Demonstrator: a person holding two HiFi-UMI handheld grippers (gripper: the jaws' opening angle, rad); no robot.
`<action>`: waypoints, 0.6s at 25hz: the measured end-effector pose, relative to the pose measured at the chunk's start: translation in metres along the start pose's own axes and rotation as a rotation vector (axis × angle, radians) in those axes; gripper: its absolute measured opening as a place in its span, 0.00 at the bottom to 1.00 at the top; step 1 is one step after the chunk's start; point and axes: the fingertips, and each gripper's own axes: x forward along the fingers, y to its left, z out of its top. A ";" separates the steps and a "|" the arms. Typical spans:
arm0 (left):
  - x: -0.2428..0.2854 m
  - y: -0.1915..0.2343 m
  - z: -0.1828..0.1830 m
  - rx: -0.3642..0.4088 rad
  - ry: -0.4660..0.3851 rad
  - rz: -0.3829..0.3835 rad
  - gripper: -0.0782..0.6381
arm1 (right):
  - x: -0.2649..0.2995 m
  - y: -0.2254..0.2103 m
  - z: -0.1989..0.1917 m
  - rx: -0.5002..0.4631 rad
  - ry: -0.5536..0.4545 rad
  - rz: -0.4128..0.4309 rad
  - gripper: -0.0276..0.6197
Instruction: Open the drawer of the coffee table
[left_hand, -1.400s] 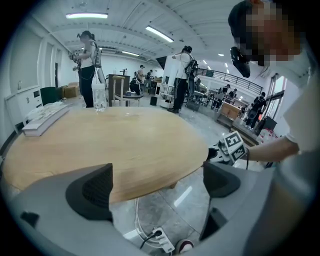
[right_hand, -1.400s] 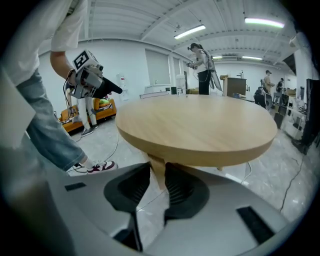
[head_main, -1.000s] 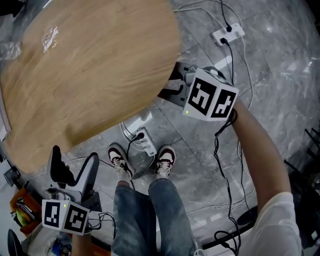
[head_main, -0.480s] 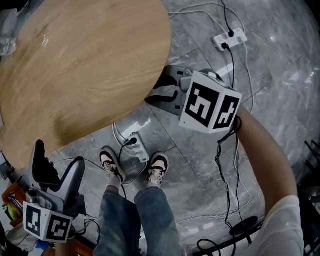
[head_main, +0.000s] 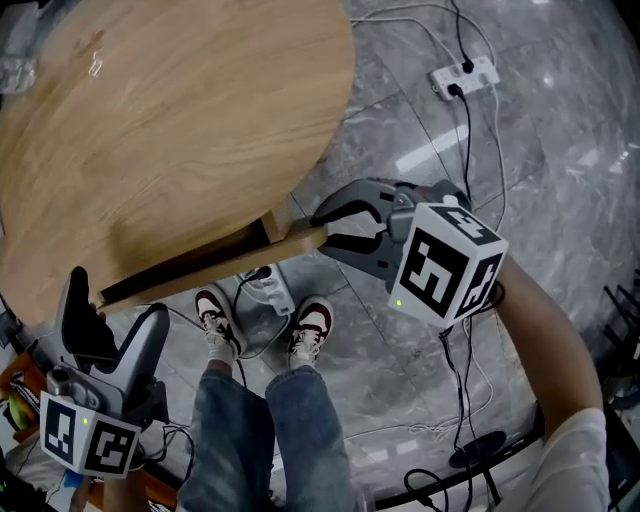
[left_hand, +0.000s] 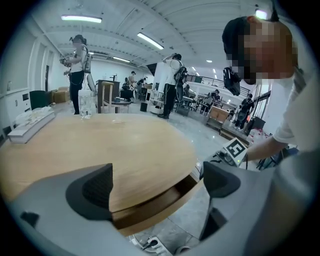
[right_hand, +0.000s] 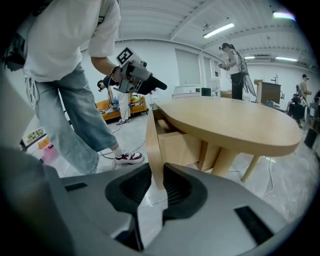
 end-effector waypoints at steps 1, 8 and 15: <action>-0.001 -0.001 -0.001 -0.003 0.002 -0.001 0.89 | 0.001 0.008 -0.003 0.000 0.010 0.012 0.16; -0.008 -0.006 -0.008 -0.001 0.005 -0.012 0.89 | 0.001 0.047 -0.014 0.053 0.022 0.025 0.17; -0.012 -0.008 -0.010 0.005 -0.001 -0.016 0.89 | 0.002 0.049 -0.014 0.020 0.051 0.013 0.16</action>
